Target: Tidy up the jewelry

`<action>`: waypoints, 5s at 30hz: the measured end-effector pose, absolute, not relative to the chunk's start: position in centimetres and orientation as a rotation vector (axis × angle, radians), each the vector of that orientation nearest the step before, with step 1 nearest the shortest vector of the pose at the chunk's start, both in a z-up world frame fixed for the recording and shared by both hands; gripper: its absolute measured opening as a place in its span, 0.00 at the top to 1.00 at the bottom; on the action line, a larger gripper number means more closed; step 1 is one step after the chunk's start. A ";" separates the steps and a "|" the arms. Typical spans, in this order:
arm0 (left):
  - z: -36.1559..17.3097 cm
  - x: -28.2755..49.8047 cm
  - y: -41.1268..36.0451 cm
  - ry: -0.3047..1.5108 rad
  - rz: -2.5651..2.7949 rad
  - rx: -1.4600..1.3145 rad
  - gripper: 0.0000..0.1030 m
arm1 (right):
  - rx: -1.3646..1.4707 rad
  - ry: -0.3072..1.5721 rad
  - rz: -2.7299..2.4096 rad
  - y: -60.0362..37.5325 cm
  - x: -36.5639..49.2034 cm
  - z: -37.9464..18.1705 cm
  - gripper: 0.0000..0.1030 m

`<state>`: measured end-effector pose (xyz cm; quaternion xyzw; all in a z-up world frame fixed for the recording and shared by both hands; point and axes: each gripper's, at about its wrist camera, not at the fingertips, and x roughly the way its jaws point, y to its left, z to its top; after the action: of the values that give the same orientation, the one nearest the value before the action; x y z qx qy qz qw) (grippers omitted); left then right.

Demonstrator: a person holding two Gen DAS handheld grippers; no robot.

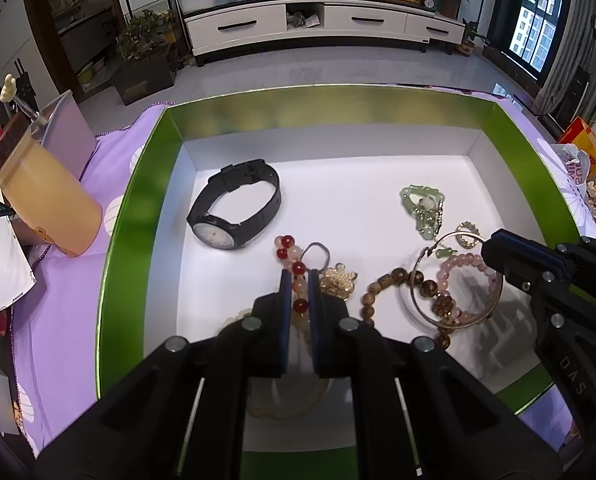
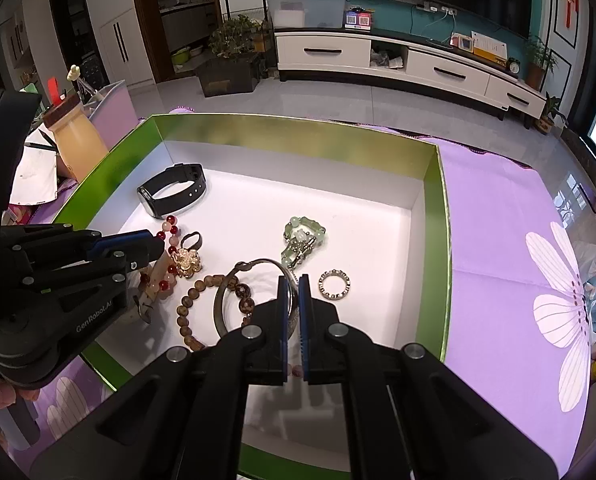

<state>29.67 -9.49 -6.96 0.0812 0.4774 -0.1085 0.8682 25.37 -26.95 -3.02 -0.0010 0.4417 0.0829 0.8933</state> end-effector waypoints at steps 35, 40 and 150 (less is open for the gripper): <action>-6.9 29.5 -10.1 1.010 -0.225 0.202 0.92 | 0.026 0.938 0.191 -26.7 25.3 -3.5 0.96; -6.9 29.3 -10.1 1.008 -0.229 0.205 0.92 | 0.020 0.941 0.190 -26.7 25.3 -3.5 0.96; 1.9 25.8 -6.1 0.988 -0.070 0.150 0.02 | 0.034 0.872 0.053 -28.2 21.3 5.9 0.01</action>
<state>25.75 -6.09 1.88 0.0719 0.4737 -0.0338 0.8771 21.28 -28.17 5.87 0.0163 0.4221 0.0259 0.9060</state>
